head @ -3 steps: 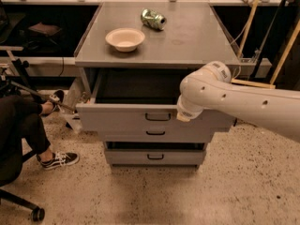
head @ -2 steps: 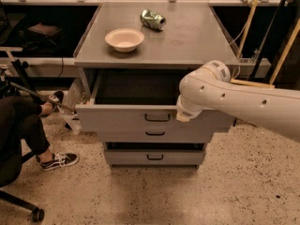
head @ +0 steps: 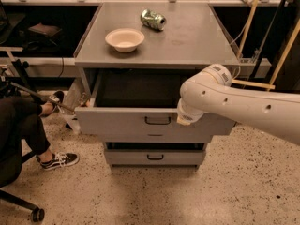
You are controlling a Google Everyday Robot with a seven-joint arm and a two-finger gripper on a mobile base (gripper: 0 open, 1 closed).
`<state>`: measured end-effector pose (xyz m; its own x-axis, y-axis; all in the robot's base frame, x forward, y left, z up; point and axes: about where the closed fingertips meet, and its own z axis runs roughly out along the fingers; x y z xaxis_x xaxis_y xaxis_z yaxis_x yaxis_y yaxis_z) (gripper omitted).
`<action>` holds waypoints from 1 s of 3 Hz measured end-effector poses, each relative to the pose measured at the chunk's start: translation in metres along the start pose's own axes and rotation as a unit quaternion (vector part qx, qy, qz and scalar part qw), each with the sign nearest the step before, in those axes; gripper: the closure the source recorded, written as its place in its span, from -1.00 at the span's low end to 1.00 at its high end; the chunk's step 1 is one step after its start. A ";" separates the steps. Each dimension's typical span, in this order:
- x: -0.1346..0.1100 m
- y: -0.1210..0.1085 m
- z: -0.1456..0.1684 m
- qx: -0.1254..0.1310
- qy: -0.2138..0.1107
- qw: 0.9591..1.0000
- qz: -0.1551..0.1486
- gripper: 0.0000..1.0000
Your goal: Open top drawer
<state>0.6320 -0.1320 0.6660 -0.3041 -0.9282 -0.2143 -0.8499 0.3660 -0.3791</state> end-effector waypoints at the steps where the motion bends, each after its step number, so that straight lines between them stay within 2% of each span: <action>1: 0.004 0.008 -0.001 0.001 -0.001 1.000 0.003 1.00; 3: 0.006 0.013 -0.004 0.002 -0.001 1.000 0.007 1.00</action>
Offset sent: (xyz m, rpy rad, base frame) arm -0.4041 -0.0578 -0.2049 0.1765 -0.0718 -0.2971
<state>0.6172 -0.1333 0.6629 -0.3143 -0.9231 -0.2217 -0.8444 0.3786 -0.3791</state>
